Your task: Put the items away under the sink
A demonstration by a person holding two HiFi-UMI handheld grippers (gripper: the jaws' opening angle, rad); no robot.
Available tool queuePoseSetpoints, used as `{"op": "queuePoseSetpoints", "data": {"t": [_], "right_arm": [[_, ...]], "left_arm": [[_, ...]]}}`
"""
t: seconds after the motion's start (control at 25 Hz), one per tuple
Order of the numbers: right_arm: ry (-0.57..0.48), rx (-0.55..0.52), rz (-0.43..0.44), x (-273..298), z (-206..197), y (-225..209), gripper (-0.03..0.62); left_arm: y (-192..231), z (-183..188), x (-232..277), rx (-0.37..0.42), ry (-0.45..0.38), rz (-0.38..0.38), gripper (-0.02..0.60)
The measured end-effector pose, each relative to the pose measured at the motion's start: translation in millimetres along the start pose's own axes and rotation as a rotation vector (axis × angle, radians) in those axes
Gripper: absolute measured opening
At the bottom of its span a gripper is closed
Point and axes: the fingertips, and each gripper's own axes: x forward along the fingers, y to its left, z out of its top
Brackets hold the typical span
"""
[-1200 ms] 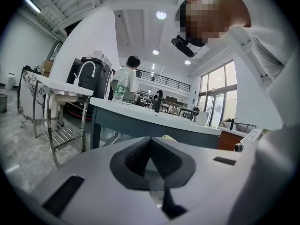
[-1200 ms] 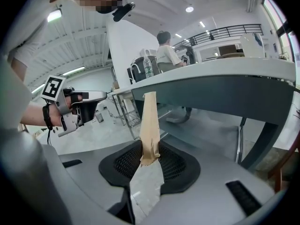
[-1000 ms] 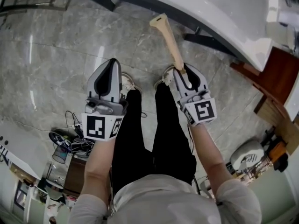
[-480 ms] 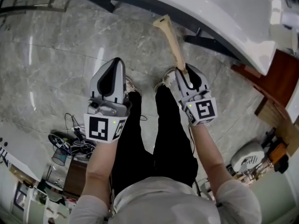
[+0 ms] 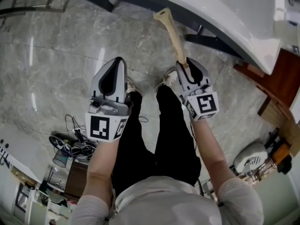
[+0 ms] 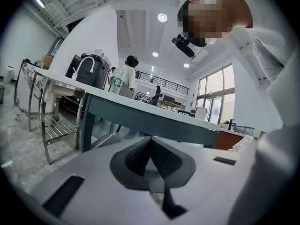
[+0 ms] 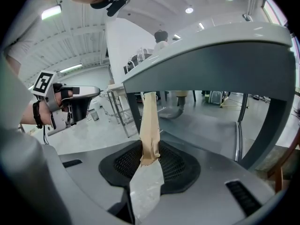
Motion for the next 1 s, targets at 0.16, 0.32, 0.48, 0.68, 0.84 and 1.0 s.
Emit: {"op": "queuePoseSetpoints", "data": {"t": [0.16, 0.32, 0.48, 0.68, 0.84, 1.0], "right_arm": [[0.005, 0.011, -0.013, 0, -5, -7, 0.129], [-0.003, 0.018, -0.026, 1, -9, -13, 0.129], [-0.048, 0.000, -0.039, 6, -6, -19, 0.129], [-0.095, -0.021, -0.042, 13, -3, -20, 0.129], [-0.104, -0.031, -0.027, 18, -10, -18, 0.129], [-0.099, -0.025, -0.042, 25, -18, -25, 0.129]], "left_arm": [[-9, -3, 7, 0.010, -0.006, -0.025, 0.003], [-13, -8, 13, 0.016, -0.017, -0.045, 0.003], [-15, -15, 21, 0.026, -0.034, -0.054, 0.003], [-12, -32, 27, 0.054, -0.065, -0.065, 0.003], [-10, -46, 32, 0.053, -0.084, -0.075, 0.003], [-9, -54, 40, 0.060, -0.096, -0.096, 0.003]]}}
